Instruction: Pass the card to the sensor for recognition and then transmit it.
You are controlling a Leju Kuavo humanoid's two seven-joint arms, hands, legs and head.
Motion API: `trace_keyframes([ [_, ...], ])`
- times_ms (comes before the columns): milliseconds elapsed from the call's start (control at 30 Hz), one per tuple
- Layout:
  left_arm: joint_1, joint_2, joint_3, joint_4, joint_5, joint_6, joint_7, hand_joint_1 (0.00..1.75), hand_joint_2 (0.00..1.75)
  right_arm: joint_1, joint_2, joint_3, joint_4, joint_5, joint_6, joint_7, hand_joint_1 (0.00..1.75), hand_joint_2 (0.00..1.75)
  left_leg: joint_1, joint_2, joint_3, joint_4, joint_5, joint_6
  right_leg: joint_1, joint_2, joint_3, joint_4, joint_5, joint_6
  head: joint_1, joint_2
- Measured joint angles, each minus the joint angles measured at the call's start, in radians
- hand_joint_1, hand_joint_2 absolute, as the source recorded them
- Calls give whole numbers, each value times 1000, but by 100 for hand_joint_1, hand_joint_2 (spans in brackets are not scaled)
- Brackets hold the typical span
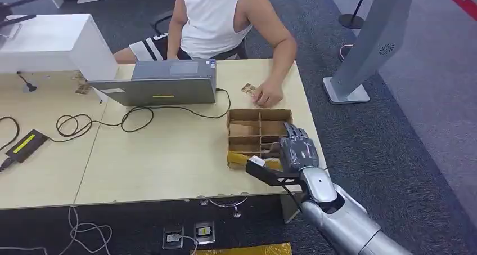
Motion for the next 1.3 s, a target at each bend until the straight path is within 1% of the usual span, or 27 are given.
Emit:
trace_keyframes([
  [367,2,-3,36,0,-24,0,-2,0,0,-1,4,0,1,-5,-1,-3,175,175,0,0,0,0,0,0,0,0,0,0,0,0,0,0],
  [1300,3,-14,69,0,-56,0,-7,0,0,-2,4,0,5,-5,-6,-13,175,175,0,0,0,0,0,0,0,0,0,0,0,0,0,0],
])
